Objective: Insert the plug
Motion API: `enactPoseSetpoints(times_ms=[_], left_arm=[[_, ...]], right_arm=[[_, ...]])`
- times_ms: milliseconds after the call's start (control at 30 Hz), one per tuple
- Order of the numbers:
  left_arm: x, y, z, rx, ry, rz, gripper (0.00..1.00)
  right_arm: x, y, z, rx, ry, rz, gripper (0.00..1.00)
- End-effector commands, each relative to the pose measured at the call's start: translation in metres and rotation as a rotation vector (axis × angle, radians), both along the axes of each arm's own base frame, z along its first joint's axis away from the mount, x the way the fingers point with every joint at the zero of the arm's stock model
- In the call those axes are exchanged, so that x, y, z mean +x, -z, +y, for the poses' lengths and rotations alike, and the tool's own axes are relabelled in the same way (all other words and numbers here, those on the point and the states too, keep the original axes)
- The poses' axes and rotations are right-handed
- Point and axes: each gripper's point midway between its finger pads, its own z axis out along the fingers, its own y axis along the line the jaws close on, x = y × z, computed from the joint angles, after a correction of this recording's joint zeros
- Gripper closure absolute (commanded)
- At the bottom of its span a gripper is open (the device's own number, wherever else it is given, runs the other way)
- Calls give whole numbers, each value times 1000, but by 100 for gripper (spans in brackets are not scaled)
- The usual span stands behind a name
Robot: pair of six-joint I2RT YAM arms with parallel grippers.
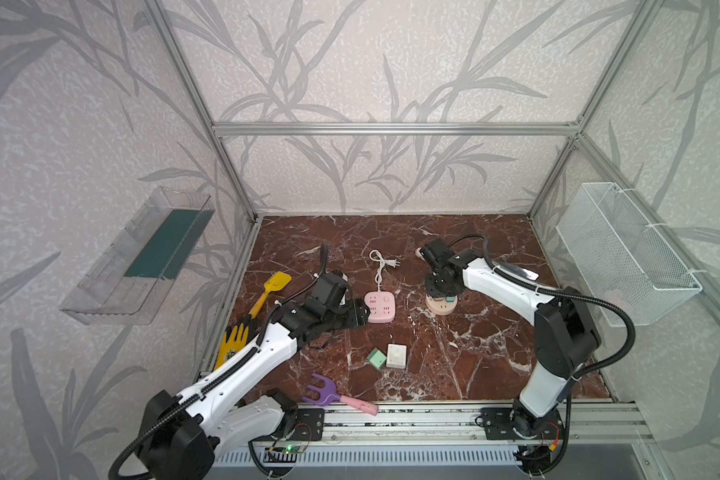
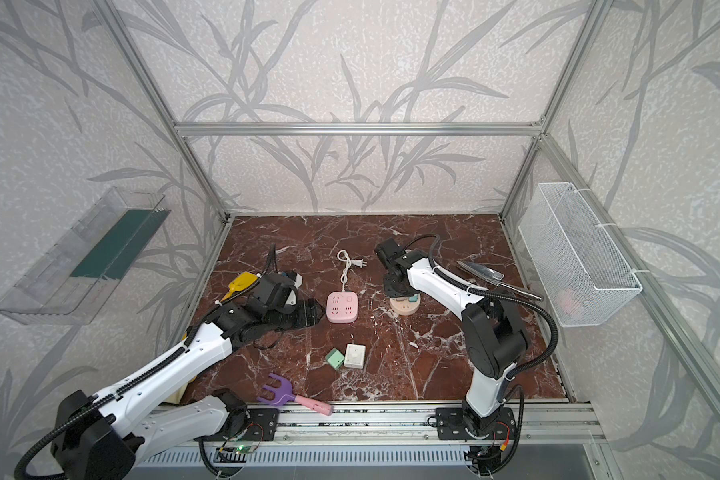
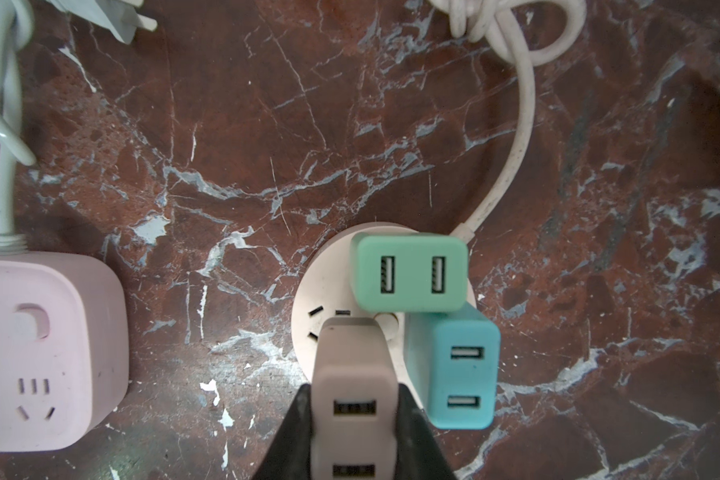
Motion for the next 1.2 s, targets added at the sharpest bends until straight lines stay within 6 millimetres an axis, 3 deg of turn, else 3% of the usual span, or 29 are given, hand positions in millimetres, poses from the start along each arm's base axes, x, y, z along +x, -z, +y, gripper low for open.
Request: enactPoseSetpoints(times_ms=[0,1000,1167], left_arm=[[-1,1,3,6,-11,-8,22],[-2,3,4,-13,-27,-7,23],[-2,5,3,-19,-30,-3,23]], right_arm=[[2,4,-1,11,21,-2,100],[5,24,1,25,33,-15,100],[5,13,3,58,30,-47,100]])
